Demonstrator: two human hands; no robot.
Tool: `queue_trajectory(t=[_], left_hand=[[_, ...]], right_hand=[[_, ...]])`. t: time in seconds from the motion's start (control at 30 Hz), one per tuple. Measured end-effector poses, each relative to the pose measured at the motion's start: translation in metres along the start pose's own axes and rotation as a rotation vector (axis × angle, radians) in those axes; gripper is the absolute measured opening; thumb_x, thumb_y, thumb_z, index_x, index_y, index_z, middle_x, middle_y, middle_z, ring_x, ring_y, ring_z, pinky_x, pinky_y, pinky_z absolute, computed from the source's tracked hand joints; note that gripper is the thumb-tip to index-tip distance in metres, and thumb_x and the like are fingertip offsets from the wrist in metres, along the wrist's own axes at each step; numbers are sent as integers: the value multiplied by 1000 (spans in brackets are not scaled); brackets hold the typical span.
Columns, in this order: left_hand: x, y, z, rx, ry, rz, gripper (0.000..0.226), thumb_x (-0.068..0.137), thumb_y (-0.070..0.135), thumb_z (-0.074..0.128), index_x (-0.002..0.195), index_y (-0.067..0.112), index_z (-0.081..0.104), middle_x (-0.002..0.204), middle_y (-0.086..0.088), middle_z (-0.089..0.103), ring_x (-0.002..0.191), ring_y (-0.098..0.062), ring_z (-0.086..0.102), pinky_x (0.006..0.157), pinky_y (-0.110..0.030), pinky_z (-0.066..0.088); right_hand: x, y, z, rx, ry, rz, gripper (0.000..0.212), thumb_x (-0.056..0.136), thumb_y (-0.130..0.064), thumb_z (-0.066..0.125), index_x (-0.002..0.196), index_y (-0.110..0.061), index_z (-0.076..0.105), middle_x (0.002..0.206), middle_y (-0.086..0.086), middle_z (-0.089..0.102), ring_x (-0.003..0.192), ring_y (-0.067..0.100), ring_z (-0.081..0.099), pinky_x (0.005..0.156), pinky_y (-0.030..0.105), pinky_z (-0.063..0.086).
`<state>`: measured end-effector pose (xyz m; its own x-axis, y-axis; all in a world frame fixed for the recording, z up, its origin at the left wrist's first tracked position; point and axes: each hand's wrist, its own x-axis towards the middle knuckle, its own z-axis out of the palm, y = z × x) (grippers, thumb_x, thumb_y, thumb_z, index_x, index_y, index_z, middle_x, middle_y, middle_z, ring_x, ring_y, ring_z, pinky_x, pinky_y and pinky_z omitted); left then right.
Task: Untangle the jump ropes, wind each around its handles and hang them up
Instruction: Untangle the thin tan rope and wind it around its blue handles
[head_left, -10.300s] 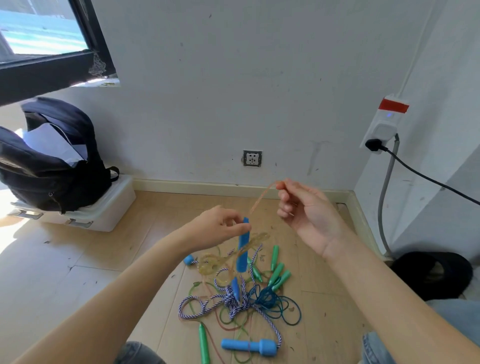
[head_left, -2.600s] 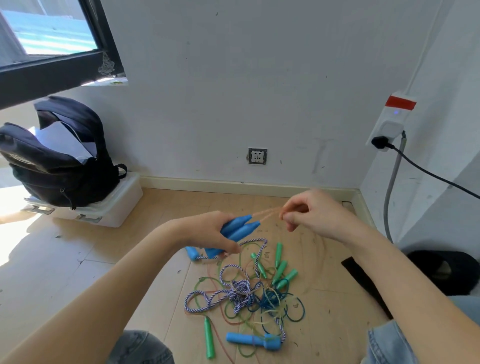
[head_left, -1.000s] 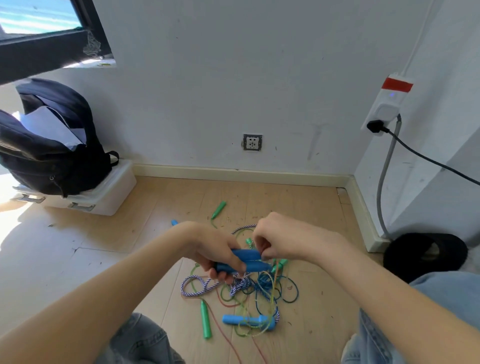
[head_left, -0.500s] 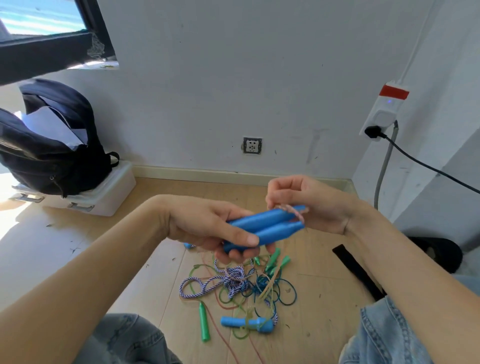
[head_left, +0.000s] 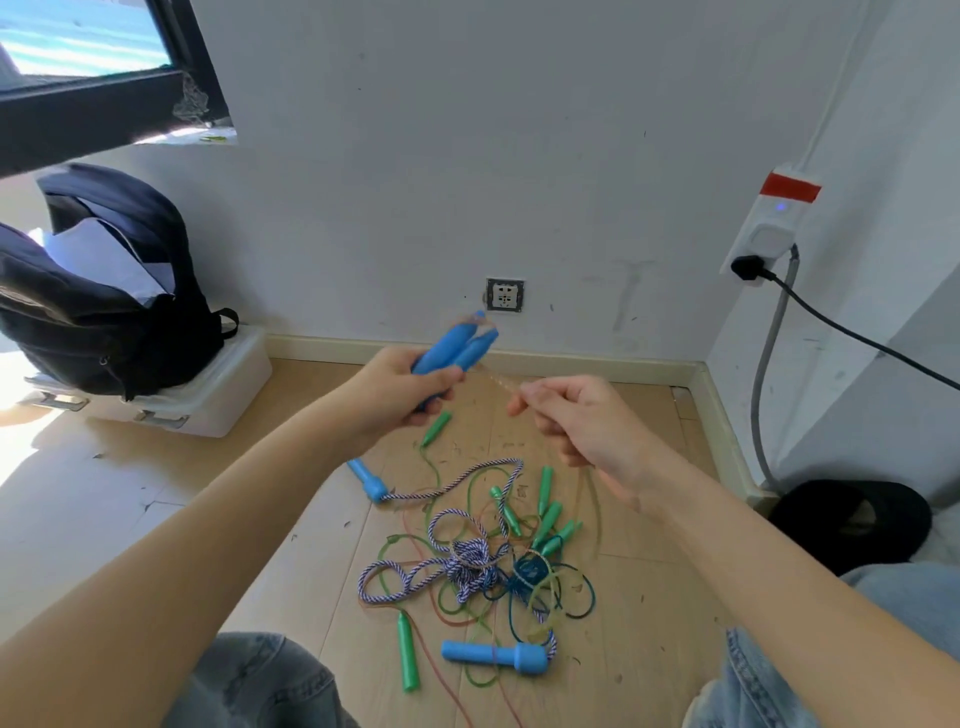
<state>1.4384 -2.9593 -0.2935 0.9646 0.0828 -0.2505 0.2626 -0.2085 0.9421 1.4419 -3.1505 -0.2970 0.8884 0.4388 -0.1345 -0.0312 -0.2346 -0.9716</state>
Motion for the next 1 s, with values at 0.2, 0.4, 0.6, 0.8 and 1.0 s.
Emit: queue_trajectory(t=[0.2,0.4,0.6,0.8,1.0], left_hand=[[7,-27,11,1059,177,89,18,96,20,45,106,5,47,90,-9,54,80,-28,54,66,-34,40],[-22,-35,46,1451,-309,172,24,95,13,46,118,13,48,112,-6,60,98,-23,59,81,-31,48],[-41,5,34,1030,-567,533,14,92,21,54,105,18,54,76,15,51,66,0,49,61,-11,33],[-38,14,17,593,-233,561,33,89,23,57,120,23,45,84,12,62,66,-9,52,65,-23,43],[-39,18,16,273,-424,369,15,91,13,55,103,20,60,68,9,53,57,-6,44,53,-16,39]], right_hand=[[1,3,3,-24,-167,142,25,95,-22,50,73,-12,57,42,-12,31,35,5,20,34,16,16],[5,8,-13,-86,9,209,30,94,-22,50,68,-8,54,39,-9,33,31,5,25,32,17,21],[6,11,-14,-374,10,123,41,91,-31,56,55,-13,48,41,-4,33,32,8,26,38,17,25],[8,4,-23,-202,-198,259,41,88,-28,44,48,-22,38,44,-8,25,37,7,17,35,16,18],[4,9,-24,-146,-314,188,21,80,-37,63,82,-16,67,70,-4,63,66,10,56,69,23,48]])
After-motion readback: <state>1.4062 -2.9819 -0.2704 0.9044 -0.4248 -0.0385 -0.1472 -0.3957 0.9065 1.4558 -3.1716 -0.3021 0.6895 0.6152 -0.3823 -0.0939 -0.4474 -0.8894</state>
